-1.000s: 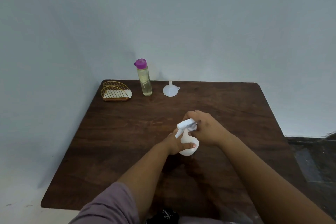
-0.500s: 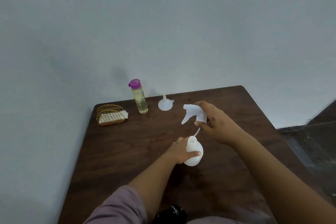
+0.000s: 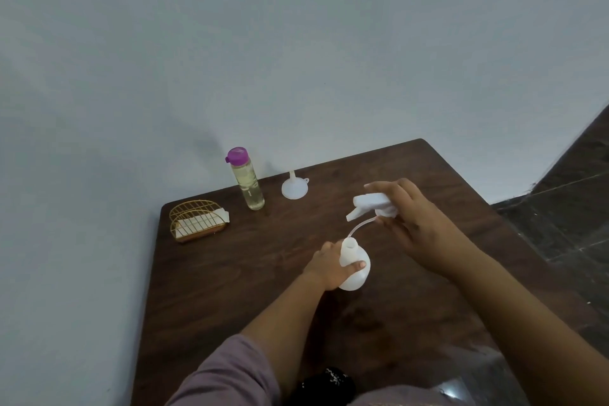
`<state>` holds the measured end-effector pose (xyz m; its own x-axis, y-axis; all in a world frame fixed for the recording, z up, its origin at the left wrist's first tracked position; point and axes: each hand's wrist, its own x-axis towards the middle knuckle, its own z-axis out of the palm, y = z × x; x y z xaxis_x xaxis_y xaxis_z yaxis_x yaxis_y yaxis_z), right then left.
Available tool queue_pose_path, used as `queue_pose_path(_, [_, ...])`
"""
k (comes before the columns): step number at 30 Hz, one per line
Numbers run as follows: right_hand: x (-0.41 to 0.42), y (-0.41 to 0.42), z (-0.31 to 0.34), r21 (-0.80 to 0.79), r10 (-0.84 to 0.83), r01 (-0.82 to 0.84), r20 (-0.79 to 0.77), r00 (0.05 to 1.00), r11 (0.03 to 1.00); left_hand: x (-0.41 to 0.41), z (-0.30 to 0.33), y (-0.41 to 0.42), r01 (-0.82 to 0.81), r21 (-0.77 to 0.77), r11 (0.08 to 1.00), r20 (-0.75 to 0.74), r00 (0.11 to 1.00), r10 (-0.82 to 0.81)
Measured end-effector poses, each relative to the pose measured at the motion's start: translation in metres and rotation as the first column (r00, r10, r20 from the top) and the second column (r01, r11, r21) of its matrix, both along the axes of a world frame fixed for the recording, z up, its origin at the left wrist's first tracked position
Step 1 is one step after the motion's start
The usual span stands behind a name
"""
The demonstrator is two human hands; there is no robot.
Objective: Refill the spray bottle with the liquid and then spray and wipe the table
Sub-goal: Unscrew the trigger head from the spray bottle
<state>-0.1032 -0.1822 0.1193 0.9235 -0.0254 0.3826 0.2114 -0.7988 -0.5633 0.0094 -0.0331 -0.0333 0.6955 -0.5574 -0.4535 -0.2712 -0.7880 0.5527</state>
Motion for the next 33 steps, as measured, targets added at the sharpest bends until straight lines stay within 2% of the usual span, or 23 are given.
queue_pose_path(6, [-0.019,0.004,-0.007,0.015,-0.091,0.09,0.093,0.991,0.996,0.003,-0.001,-0.001,0.025,0.03,0.999,0.012,1.0,-0.026])
queue_pose_path(15, [-0.029,0.013,-0.003,0.024,-0.145,0.144,0.187,0.972,0.989,0.005,0.002,0.0,0.084,0.107,0.991,0.106,0.99,-0.096])
queue_pose_path(24, [-0.042,0.012,0.006,0.018,-0.19,0.192,0.268,0.945,0.981,0.004,0.001,0.0,0.088,0.13,0.988,0.13,0.986,-0.105])
queue_pose_path(33, [-0.054,0.011,0.006,0.018,-0.22,0.227,0.334,0.917,0.974,-0.005,0.0,0.003,0.06,0.036,0.998,0.211,0.975,-0.066])
